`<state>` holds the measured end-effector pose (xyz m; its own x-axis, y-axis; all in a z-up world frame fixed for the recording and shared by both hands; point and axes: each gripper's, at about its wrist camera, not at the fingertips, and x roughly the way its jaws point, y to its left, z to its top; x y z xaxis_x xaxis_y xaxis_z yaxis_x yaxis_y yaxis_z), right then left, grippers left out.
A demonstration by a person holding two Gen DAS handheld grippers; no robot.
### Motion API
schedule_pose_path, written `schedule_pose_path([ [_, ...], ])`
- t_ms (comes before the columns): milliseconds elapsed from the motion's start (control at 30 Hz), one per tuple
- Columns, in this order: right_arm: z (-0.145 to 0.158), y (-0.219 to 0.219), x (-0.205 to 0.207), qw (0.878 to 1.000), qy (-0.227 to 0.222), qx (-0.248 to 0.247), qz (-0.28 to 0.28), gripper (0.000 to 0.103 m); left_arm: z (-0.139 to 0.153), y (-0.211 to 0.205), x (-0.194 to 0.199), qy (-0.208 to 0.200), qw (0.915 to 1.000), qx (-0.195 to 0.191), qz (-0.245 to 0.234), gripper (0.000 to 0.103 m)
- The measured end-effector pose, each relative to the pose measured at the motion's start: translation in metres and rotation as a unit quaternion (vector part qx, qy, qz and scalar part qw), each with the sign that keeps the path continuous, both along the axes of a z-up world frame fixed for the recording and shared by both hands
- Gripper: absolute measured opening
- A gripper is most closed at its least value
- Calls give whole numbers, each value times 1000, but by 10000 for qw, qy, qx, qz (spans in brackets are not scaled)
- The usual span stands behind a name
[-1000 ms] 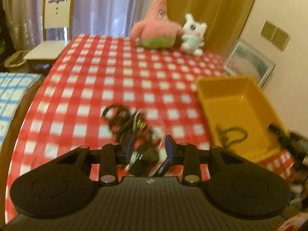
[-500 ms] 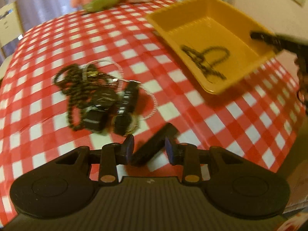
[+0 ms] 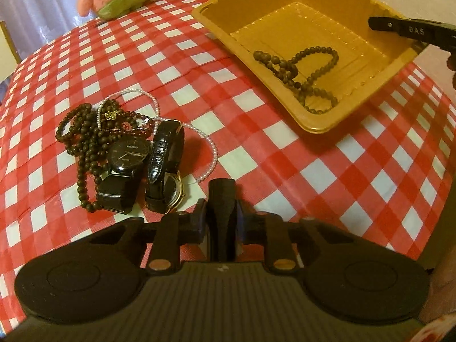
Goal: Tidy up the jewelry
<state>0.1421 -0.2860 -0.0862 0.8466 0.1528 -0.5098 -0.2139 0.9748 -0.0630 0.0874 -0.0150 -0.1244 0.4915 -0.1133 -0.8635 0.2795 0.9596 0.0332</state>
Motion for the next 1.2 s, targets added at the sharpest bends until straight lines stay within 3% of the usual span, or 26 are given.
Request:
schedule_pose_path([
  [267, 0, -1, -1, 10000, 11, 21, -8, 4, 18, 4, 1, -212, 9989, -234, 337, 19],
  [533, 3, 0, -3, 10000, -13, -42, 37, 4, 72, -5, 16, -853, 9916, -766, 595, 19],
  [700, 3, 4, -1, 10000, -14, -68, 57, 4, 87, -22, 42, -933, 9831, -1477, 556, 19],
  [967, 4, 5, 1, 10000, -23, -58, 50, 4, 72, -59, 78, -601, 9767, -2036, 309, 19],
  [1200, 5, 6, 0, 9999, -43, -70, 60, 4, 44, -76, 86, -223, 9795, -1989, 249, 19],
])
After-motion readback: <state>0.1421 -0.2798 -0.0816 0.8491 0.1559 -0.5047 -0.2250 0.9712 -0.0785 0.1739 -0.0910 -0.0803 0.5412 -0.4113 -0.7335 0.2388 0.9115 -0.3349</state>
